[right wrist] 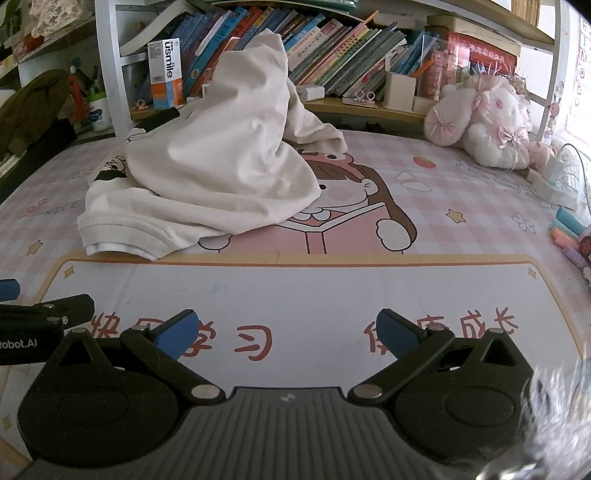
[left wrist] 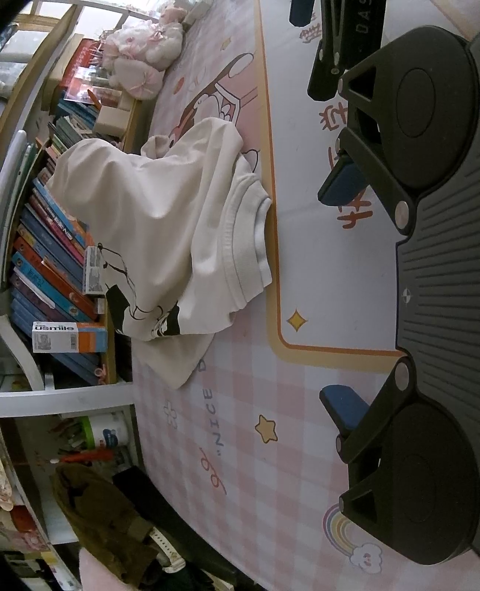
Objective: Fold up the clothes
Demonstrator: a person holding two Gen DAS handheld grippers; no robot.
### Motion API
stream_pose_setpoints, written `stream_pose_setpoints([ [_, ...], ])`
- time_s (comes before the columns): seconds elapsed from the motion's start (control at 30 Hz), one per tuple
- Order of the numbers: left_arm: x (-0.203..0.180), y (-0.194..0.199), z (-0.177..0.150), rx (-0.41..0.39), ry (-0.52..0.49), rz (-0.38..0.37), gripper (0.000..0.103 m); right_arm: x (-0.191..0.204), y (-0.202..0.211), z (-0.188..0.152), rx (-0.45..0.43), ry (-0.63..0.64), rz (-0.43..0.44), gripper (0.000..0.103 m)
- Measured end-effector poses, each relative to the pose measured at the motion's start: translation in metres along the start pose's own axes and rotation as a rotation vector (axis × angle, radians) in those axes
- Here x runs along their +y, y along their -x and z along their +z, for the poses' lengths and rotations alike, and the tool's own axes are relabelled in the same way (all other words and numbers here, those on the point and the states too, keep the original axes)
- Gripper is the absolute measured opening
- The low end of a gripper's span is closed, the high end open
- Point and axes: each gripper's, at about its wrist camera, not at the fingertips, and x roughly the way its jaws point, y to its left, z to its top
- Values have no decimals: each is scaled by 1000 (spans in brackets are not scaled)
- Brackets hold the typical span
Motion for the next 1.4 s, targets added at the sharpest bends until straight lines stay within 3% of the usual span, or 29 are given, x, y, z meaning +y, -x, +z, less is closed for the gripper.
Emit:
stream_pose_setpoints([
  [1.4,0,2,1,25,14,-24,103,-1,1,-2,16,2,1,103],
])
